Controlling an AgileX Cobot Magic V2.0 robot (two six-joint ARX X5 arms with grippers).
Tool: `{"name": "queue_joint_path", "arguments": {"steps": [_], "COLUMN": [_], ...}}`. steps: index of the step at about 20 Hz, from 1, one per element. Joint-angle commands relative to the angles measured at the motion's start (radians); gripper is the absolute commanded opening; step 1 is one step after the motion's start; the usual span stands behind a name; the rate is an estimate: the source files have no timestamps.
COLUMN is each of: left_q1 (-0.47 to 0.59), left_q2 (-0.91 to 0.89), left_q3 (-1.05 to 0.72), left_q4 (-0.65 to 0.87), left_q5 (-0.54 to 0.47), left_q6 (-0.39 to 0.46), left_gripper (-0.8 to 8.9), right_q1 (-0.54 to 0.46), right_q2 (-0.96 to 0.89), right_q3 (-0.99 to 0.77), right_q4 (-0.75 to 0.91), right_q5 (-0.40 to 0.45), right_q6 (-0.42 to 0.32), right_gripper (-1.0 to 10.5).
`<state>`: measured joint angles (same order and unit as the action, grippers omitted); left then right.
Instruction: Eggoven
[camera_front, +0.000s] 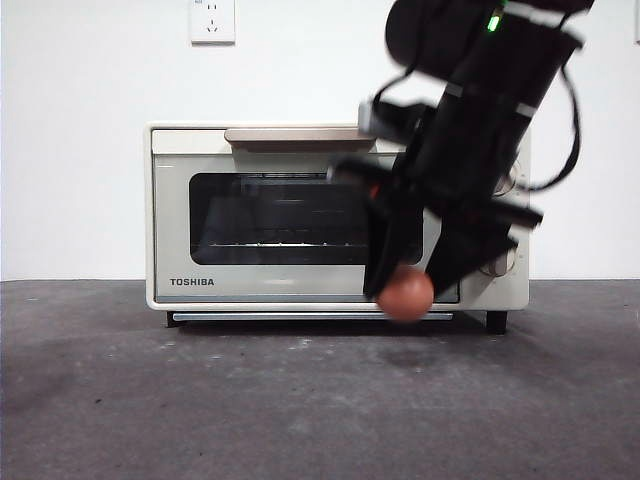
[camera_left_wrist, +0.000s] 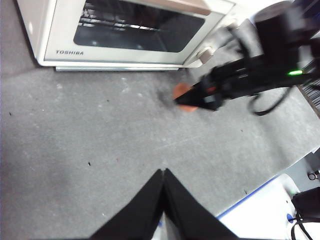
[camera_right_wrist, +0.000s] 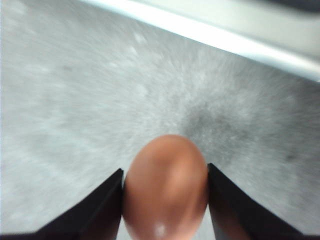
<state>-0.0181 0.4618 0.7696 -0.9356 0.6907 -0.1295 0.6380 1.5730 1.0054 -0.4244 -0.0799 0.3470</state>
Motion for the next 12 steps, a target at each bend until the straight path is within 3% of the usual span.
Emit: {"name": "queue_joint_path", "arguments": {"steps": [1, 7, 12], "left_q1": [-0.002, -0.064, -0.233], "left_q2": [0.04, 0.223, 0.45], "left_q3": [0.021, 0.024, 0.111], "left_q4": [0.066, 0.374, 0.542], "left_q5": [0.005, 0.004, -0.16], "left_q6": [-0.003, -0.113, -0.132], "left_gripper": [0.07, 0.07, 0.07], "right_q1": [0.016, 0.042, 0.041], "right_q2": [-0.063, -0.351, -0.559], "right_q3": [0.023, 0.023, 0.023], "right_q4": [-0.039, -0.165, -0.232], "right_q5": [-0.007, -0.009, 0.006], "right_q6": [-0.037, -0.078, -0.087], "right_gripper": [0.0, 0.0, 0.0]}}
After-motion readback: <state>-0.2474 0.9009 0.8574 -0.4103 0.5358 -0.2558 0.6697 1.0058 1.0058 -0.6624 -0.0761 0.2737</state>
